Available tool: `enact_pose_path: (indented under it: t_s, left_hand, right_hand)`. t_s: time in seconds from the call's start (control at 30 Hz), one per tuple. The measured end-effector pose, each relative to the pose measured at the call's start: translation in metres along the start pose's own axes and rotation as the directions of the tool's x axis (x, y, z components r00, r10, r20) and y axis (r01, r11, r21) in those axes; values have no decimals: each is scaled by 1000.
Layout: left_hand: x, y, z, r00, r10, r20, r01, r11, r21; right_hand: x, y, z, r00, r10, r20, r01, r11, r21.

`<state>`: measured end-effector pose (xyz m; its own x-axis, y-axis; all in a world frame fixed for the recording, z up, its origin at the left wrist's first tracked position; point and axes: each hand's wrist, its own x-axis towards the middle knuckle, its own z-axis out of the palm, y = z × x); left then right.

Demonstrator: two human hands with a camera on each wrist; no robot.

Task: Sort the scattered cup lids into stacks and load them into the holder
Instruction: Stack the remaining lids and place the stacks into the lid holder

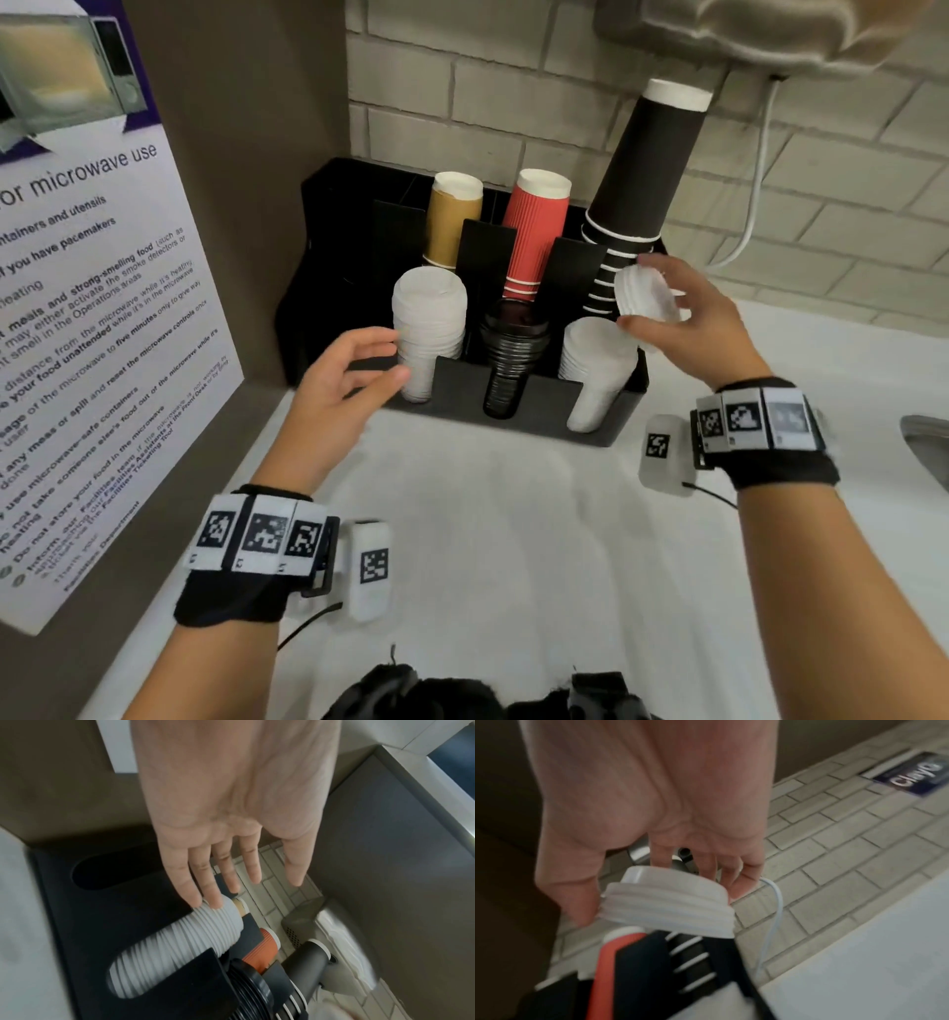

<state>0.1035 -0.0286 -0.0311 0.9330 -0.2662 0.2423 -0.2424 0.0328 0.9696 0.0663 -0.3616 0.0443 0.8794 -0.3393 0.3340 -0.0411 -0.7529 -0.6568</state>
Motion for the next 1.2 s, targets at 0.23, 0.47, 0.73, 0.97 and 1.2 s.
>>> enact_pose_path:
  t_s: [0.23, 0.47, 0.73, 0.97, 1.2]
  left_hand:
    - [-1, 1, 5, 1000, 3, 13, -3, 1000, 7]
    - [-4, -1, 6, 1000, -1, 23, 0, 1000, 21]
    - [-5, -1, 5, 1000, -12, 18, 12, 999, 30]
    - [-3, -3, 8, 999, -13, 31, 12, 999, 33]
    - [1, -6, 14, 998, 2, 58, -3, 1000, 18]
  right_hand:
    - [13, 4, 22, 961, 68, 269, 12, 958, -286]
    - [13, 8, 45, 959, 52, 280, 48, 939, -341]
    - [3, 27, 59, 962, -46, 271, 193, 814, -548]
    - [-3, 23, 57, 962, -106, 252, 240, 767, -595]
    - [-14, 17, 64, 948, -74, 309, 269, 701, -660]
